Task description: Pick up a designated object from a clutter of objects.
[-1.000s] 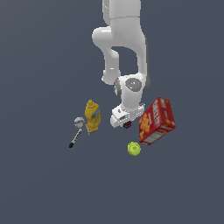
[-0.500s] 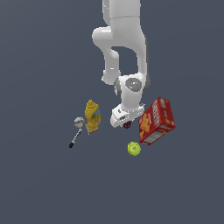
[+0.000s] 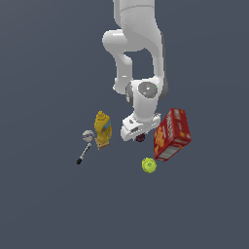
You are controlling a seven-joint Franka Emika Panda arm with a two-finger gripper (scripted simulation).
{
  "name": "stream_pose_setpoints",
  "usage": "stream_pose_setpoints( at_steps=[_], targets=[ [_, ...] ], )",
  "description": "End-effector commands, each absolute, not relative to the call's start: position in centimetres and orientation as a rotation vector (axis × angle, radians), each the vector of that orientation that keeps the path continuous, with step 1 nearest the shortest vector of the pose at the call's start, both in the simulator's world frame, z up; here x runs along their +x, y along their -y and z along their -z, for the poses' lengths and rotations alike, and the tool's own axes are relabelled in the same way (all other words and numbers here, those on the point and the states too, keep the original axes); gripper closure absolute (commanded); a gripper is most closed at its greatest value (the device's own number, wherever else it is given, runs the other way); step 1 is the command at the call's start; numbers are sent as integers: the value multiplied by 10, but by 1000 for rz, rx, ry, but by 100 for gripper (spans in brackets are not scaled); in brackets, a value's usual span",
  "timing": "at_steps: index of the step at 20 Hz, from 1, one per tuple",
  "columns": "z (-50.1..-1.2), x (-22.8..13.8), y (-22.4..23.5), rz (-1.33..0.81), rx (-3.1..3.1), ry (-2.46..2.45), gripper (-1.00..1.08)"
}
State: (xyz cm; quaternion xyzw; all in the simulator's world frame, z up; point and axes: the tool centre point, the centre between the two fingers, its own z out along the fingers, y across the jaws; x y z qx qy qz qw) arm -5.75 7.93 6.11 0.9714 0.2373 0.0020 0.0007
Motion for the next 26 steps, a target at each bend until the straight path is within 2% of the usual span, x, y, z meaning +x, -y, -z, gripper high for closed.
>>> stream_pose_setpoints(
  at_steps=[1,26],
  targets=[
    [-75,-51,-75,-8,3051,-745,108],
    [-286,51,-16,-5,3053,-750,108]
  ],
)
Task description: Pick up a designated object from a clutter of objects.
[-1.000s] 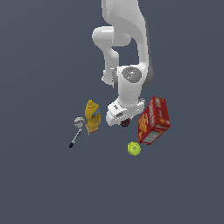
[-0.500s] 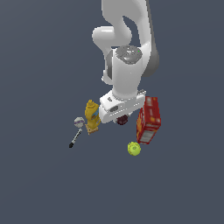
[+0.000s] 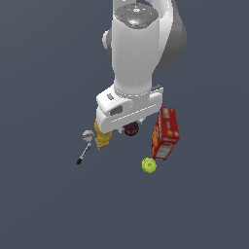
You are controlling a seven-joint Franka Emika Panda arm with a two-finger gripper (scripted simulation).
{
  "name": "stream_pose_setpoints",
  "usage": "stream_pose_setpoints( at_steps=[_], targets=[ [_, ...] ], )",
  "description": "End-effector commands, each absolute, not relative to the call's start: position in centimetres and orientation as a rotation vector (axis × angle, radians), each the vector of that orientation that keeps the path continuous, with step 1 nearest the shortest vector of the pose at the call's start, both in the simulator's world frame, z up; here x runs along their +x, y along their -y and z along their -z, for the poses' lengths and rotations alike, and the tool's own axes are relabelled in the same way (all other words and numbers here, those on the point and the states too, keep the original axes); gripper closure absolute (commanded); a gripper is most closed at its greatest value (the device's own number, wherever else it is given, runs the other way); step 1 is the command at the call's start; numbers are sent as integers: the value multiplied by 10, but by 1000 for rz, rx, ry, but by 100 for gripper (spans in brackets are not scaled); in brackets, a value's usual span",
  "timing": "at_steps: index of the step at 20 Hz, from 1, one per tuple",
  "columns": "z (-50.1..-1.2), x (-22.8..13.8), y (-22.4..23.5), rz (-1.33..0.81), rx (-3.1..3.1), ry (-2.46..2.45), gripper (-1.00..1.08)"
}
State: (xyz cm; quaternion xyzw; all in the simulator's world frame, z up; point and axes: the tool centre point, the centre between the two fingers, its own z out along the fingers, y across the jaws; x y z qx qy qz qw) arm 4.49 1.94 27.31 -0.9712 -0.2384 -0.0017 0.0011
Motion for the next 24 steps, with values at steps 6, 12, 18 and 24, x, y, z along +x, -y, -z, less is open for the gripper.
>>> stream_pose_setpoints(
  at_steps=[6,12,18,24],
  targets=[
    [-329,73,-4,3,-3049,749,108],
    [-364,92,7,2,-3050,749,108],
    [-395,109,16,1,-3051,749,108],
    [-420,124,23,1,-3051,749,108]
  ],
)
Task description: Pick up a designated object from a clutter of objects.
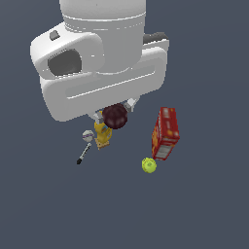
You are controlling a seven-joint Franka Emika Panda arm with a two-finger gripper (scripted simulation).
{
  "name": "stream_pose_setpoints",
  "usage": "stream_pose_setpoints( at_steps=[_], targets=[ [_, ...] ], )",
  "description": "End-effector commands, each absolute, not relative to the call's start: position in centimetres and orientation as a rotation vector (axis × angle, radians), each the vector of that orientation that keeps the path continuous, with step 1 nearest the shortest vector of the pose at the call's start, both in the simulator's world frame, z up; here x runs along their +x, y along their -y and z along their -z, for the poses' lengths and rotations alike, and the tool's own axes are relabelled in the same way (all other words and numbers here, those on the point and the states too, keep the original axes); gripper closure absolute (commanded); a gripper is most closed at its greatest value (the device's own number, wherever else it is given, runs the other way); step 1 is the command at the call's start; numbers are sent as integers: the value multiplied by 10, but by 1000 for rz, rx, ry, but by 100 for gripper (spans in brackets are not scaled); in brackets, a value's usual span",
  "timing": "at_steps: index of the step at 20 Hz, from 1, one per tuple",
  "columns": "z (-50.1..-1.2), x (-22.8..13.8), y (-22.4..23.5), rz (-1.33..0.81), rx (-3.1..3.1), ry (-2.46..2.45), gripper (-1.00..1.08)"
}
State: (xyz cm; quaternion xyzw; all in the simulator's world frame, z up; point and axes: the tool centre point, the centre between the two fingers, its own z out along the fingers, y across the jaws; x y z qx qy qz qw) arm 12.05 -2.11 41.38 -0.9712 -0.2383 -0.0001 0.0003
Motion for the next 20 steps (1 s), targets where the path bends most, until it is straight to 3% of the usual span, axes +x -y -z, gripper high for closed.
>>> stream_pose_setpoints(
  at_steps=[1,20],
  targets=[
    [-424,126,24,1,-3051,749,108],
    [-451,143,31,1,-3051,749,108]
  ],
)
